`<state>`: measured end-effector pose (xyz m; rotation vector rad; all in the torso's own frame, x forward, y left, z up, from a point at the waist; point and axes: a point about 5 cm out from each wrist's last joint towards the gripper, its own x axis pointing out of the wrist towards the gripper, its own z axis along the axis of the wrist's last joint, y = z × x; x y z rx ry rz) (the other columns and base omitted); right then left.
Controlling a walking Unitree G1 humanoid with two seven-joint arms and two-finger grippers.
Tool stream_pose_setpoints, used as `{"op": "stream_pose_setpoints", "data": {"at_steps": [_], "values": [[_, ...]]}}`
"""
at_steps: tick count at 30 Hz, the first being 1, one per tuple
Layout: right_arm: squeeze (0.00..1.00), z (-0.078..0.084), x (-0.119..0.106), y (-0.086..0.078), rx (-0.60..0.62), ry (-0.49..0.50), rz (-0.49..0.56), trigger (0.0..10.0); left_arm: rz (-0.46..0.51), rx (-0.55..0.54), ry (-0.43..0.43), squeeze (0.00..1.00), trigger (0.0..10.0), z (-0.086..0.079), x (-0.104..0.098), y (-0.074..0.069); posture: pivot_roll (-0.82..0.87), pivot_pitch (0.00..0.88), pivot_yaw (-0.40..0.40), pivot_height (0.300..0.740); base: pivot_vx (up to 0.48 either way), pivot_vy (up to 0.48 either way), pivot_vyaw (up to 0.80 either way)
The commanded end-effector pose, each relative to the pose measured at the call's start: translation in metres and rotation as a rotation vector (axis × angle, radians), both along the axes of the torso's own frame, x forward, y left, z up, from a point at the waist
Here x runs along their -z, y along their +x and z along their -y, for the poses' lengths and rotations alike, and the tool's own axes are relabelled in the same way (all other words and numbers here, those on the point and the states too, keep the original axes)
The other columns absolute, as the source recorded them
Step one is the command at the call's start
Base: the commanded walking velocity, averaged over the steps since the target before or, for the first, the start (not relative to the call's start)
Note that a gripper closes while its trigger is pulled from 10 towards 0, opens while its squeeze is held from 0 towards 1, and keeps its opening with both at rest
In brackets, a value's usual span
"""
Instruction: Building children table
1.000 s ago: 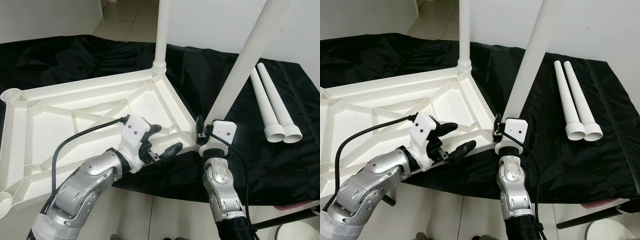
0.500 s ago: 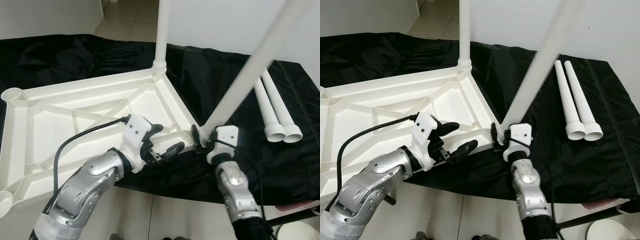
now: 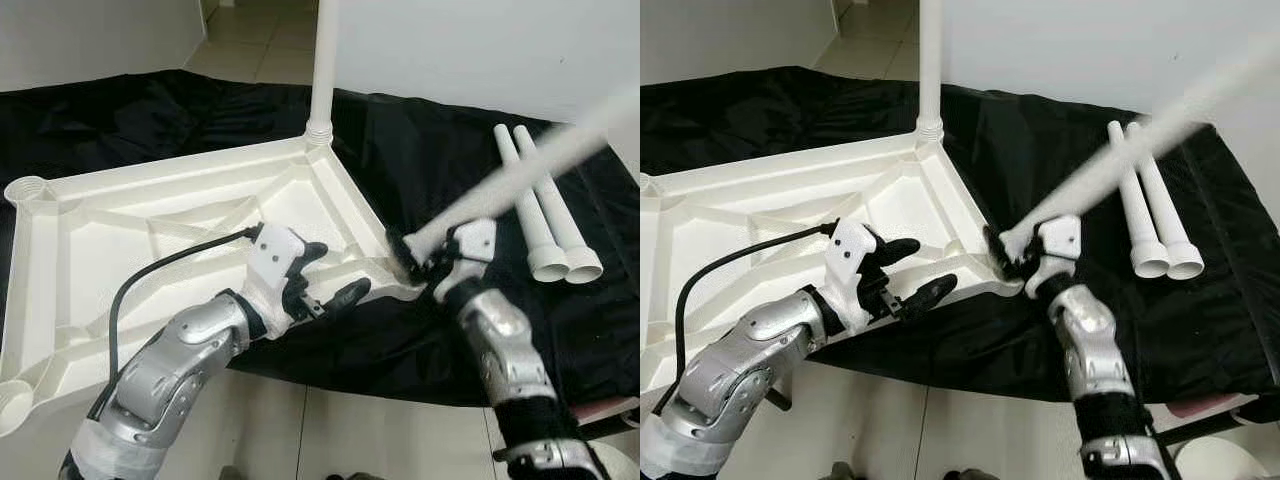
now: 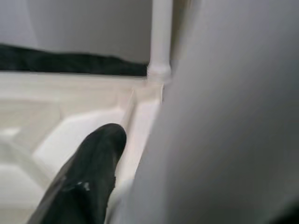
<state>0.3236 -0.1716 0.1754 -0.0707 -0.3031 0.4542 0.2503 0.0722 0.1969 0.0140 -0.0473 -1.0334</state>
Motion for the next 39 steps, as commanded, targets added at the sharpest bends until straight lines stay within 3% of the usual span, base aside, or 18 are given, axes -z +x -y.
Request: {"op": "stream_pose_setpoints", "data": {"at_steps": [1,9,10,16,17,19,20,23,24,25,26,27,28,30,34,35,39], "values": [[0.0,0.003,0.004,-0.001,-0.015,0.005,-0.014,0.0,0.009,0.024,0.015,0.0,10.0,0.001,0.001,0.0,0.06,0.072,-0.042,0.74,0.0,0.0,0.0],[0.0,0.005,0.003,-0.001,-0.096,0.022,-0.023,0.0,0.044,-0.016,-0.02,0.0,10.0,0.0,-0.012,0.012,0.07,0.062,-0.058,0.74,0.0,0.0,0.0],[0.0,0.005,0.003,-0.001,-0.098,0.018,-0.021,4.2,0.044,-0.02,-0.028,0.0,10.0,0.0,-0.014,0.014,0.07,0.062,-0.058,0.74,0.0,0.0,0.0],[0.0,0.008,0.005,-0.003,-0.064,0.033,-0.024,4.5,0.079,-0.026,-0.053,0.0,10.0,0.002,-0.024,0.024,0.06,0.048,-0.058,0.74,0.0,0.0,0.0],[0.0,0.009,0.005,-0.004,-0.057,0.04,-0.023,10.0,0.079,-0.014,-0.072,0.0,10.0,0.004,-0.028,0.026,0.05,0.04,-0.052,0.74,0.0,0.0,0.0],[0.0,0.009,0.004,-0.006,-0.059,0.047,-0.024,10.0,0.071,0.0,-0.101,0.0,10.0,0.006,-0.032,0.028,0.05,0.04,-0.052,0.74,0.0,0.0,0.0],[0.0,0.009,0.004,-0.008,-0.063,0.037,-0.02,10.0,0.053,0.016,-0.129,0.47,10.0,0.007,-0.036,0.031,0.04,0.034,-0.048,0.74,0.0,0.0,0.0],[0.0,0.009,0.003,-0.01,-0.071,0.02,-0.012,10.0,0.029,0.037,-0.164,0.47,10.0,0.009,-0.04,0.035,0.04,0.034,-0.048,0.74,0.0,0.0,0.0],[0.0,0.008,0.003,-0.013,-0.102,-0.005,-0.022,10.0,0.025,0.054,-0.165,1.0,10.0,0.013,-0.046,0.039,0.04,0.034,-0.039,0.74,0.0,0.0,0.0],[0.0,0.008,0.003,-0.013,-0.102,-0.005,-0.022,10.0,0.025,0.054,-0.165,1.0,10.0,0.013,-0.046,0.039,0.04,0.034,-0.039,0.74,0.0,0.0,0.0],[0.0,0.006,0.003,-0.015,-0.135,-0.023,-0.032,10.0,0.011,0.076,-0.175,0.51,10.0,0.017,-0.051,0.043,0.03,0.036,-0.038,0.74,0.0,0.0,0.0],[0.0,0.006,0.003,-0.015,-0.135,-0.023,-0.032,10.0,0.011,0.076,-0.175,0.51,10.0,0.017,-0.051,0.043,0.03,0.036,-0.038,0.74,0.0,0.0,0.0],[0.0,0.005,0.002,-0.017,-0.181,-0.048,-0.056,10.0,-0.001,0.133,-0.221,0.0,10.0,0.021,-0.062,0.043,0.03,0.038,-0.038,0.74,0.0,0.0,0.0],[0.0,0.001,0.001,-0.021,-0.266,-0.083,-0.1,10.0,-0.021,0.247,-0.31,0.0,10.0,0.029,-0.084,0.041,0.03,0.04,-0.031,0.74,0.0,0.0,0.0],[0.0,-0.001,0.0,-0.022,-0.3,-0.104,-0.112,10.0,-0.021,0.297,-0.335,0.0,10.0,0.031,-0.092,0.04,0.02,0.04,-0.029,0.74,0.0,0.0,0.0],[0.0,-0.005,-0.001,-0.025,-0.368,-0.14,-0.139,10.0,-0.032,0.374,-0.344,0.0,10.0,0.035,-0.098,0.037,0.02,0.037,-0.026,0.74,0.0,0.0,0.0],[0.0,-0.009,-0.002,-0.029,-0.431,-0.173,-0.163,10.0,-0.026,0.46,-0.343,0.0,10.0,0.038,-0.102,0.032,0.01,0.037,-0.023,0.74,0.0,0.0,0.0]]}}
